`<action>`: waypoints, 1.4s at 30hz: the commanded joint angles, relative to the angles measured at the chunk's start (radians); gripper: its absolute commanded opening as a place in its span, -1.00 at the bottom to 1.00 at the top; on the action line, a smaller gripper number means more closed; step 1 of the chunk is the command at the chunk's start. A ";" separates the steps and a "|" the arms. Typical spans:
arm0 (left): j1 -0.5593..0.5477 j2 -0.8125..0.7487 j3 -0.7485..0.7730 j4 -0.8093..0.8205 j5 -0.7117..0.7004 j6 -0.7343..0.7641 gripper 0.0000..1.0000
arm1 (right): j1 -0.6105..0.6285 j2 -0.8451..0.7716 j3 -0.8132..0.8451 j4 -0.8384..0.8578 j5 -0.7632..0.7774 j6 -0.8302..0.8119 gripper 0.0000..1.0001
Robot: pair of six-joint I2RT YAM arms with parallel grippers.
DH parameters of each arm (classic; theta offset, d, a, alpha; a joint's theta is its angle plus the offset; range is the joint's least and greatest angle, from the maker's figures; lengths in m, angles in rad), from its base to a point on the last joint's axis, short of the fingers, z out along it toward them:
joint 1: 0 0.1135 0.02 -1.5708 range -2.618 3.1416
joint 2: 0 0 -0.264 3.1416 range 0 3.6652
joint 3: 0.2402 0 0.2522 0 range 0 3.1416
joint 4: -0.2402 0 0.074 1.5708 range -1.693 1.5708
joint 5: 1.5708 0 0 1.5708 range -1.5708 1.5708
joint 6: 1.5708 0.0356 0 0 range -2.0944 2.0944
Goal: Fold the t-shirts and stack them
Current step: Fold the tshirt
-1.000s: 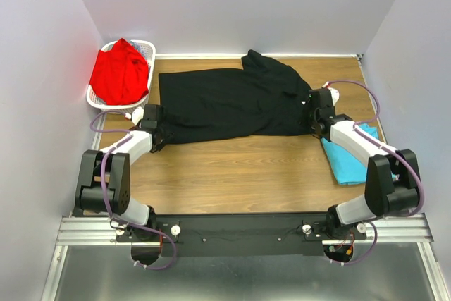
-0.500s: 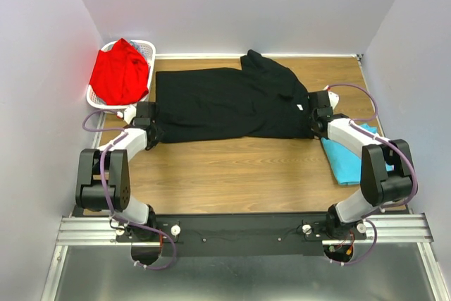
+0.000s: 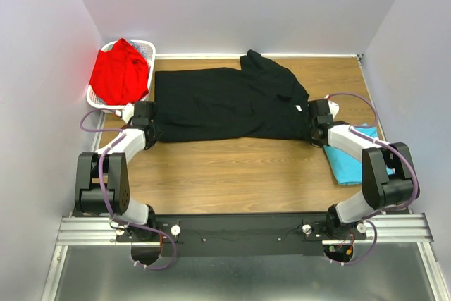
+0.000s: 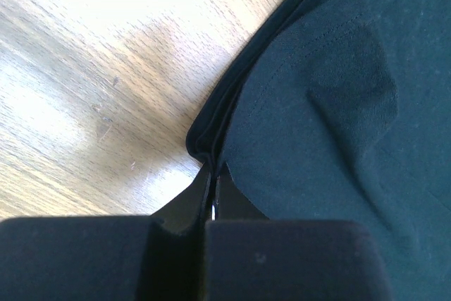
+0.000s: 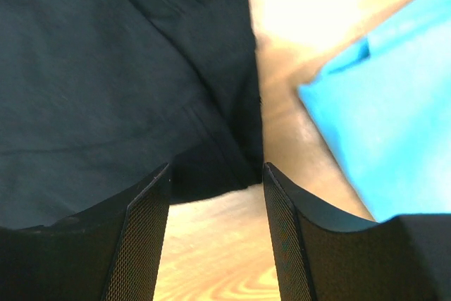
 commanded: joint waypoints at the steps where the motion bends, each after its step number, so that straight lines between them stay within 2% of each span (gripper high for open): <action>1: 0.005 -0.022 0.021 -0.022 -0.014 0.016 -1.00 | -0.005 -0.038 -0.038 -0.007 0.034 0.006 0.22; 12: 0.004 -0.023 0.007 -0.019 -0.011 0.022 -1.00 | -0.005 -0.004 0.003 0.024 0.071 0.008 0.20; 14: 0.004 -0.025 0.007 -0.019 -0.011 0.022 -1.00 | -0.005 0.010 0.017 0.030 0.048 0.008 -0.08; 15: 0.005 -0.023 0.009 -0.019 -0.011 0.024 -1.00 | -0.005 0.013 0.019 0.030 0.031 0.008 -0.39; 16: 0.005 -0.023 0.010 -0.019 -0.011 0.024 -1.00 | -0.007 0.013 0.020 0.032 0.023 0.009 -0.52; 19: 0.004 -0.031 0.013 -0.029 -0.017 0.025 -1.00 | -0.007 -0.011 0.017 0.024 0.031 -0.010 -0.78; 22: 0.005 -0.043 0.024 -0.054 -0.031 0.027 -1.00 | -0.008 -0.082 0.029 -0.029 0.072 -0.030 -0.87; 25: 0.004 -0.053 0.035 -0.084 -0.039 0.024 -1.00 | -0.013 -0.142 0.049 -0.094 0.092 -0.043 -0.95; 33: 0.043 -0.094 0.003 -0.134 -0.017 0.013 -1.00 | -0.039 -0.245 0.042 -0.174 0.121 -0.060 -0.96; 42: 0.070 -0.218 -0.134 -0.151 0.068 -0.014 -1.00 | -0.045 -0.369 -0.026 -0.226 0.063 -0.026 -0.90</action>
